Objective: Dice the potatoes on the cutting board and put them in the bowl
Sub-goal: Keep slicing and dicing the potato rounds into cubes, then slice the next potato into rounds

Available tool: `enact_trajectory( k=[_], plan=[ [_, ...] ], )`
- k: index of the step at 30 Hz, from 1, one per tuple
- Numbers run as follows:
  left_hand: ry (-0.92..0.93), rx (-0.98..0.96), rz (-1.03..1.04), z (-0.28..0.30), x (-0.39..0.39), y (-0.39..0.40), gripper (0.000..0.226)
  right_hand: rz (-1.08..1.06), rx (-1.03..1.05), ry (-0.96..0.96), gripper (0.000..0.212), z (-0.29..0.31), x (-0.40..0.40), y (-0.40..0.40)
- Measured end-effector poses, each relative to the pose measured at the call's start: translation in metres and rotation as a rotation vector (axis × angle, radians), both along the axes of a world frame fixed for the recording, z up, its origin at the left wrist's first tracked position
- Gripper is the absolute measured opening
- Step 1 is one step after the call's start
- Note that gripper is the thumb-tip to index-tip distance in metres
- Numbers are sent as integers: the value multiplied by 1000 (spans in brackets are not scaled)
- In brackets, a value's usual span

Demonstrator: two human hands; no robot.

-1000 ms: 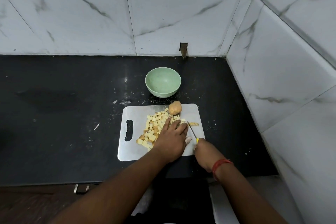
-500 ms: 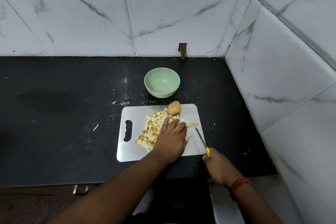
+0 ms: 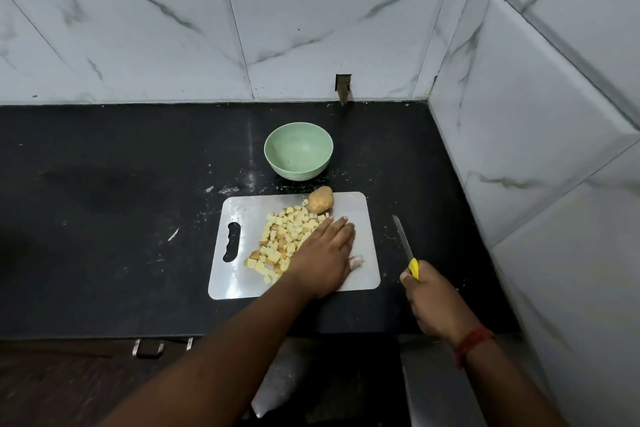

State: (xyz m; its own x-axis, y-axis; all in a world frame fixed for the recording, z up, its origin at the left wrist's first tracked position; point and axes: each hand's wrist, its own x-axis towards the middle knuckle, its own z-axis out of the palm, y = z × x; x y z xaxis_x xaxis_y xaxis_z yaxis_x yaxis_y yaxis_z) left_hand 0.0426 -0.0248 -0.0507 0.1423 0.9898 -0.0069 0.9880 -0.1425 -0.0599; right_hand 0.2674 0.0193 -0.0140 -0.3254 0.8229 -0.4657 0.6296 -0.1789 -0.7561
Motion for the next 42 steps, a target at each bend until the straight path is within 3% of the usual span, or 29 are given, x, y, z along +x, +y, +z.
enact_trajectory(
  k=[5,9,15,22,35,42],
  plan=[
    [-52,93,24,1,-12,-19,64,5,81,118,12,17,-22,0],
    [-207,204,251,10,-18,-47,61,-54,214,262,10,22,-67,2],
    [-317,217,529,-4,-54,-77,67,-41,394,183,16,-12,-132,13],
    [-345,111,433,-16,-73,-63,72,-28,628,-62,35,-32,-169,-8],
    [-468,146,387,-14,-92,-62,67,-62,618,-65,35,-34,-211,-24],
    [-677,170,441,-9,-102,-62,63,-144,446,175,25,-18,-207,-22]
  ],
)
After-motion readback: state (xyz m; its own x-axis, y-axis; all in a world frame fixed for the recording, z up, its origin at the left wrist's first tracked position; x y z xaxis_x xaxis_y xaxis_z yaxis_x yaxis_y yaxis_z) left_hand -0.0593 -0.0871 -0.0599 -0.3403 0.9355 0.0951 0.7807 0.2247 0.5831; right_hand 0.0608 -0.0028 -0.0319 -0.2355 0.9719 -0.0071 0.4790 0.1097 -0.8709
